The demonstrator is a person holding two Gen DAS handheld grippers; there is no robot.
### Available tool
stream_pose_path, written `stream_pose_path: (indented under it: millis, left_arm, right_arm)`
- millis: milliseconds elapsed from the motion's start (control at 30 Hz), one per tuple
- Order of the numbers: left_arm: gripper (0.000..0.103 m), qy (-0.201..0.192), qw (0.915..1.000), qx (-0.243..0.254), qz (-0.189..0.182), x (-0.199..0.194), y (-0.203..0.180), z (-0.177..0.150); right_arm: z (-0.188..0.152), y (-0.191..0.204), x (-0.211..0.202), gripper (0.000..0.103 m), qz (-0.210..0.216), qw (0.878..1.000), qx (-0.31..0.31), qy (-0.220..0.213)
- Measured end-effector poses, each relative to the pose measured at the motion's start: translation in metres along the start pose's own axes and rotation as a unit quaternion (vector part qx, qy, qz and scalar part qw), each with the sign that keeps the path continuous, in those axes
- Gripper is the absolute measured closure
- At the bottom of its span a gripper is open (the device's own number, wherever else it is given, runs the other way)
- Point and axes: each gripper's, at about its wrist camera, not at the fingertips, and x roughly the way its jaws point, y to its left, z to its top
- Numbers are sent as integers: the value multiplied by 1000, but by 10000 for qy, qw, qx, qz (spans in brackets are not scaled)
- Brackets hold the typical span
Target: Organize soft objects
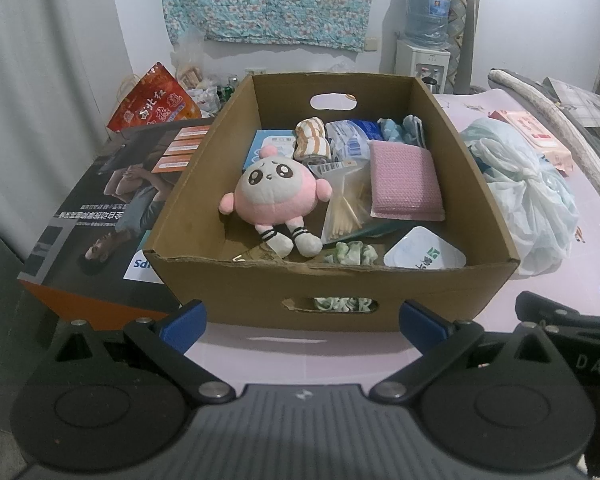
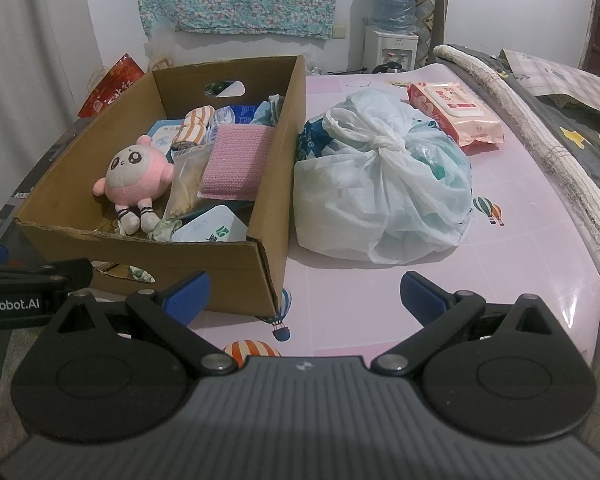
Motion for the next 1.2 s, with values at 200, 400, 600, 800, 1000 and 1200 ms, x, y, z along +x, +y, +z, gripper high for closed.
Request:
stream_pose_path:
  millis: [200, 400, 600, 800, 1000, 1200]
  left_arm:
    - [0, -3, 10000, 3, 0, 0, 0, 0]
    - [0, -9, 10000, 3, 5, 0, 1, 0]
    - [0, 1, 10000, -7, 18, 0, 3, 0]
    - [0, 20, 10000, -20, 40, 1, 6, 0]
    - [0, 63, 9999, -68, 87, 3, 10, -2]
    - [0, 97, 9998, -112, 139, 6, 12, -3]
  right_arm:
    - [0, 0, 1, 1, 1, 10000, -19, 6]
    - [1, 0, 1, 1, -33, 10000, -78, -13]
    - [2, 2, 0, 1, -31, 9999, -157, -13]
    - [3, 4, 1, 1, -47, 9997, -239, -11]
    - [3, 12, 2, 1, -4, 9994, -348, 16]
    - [1, 18, 4, 1, 167, 9990, -386, 138]
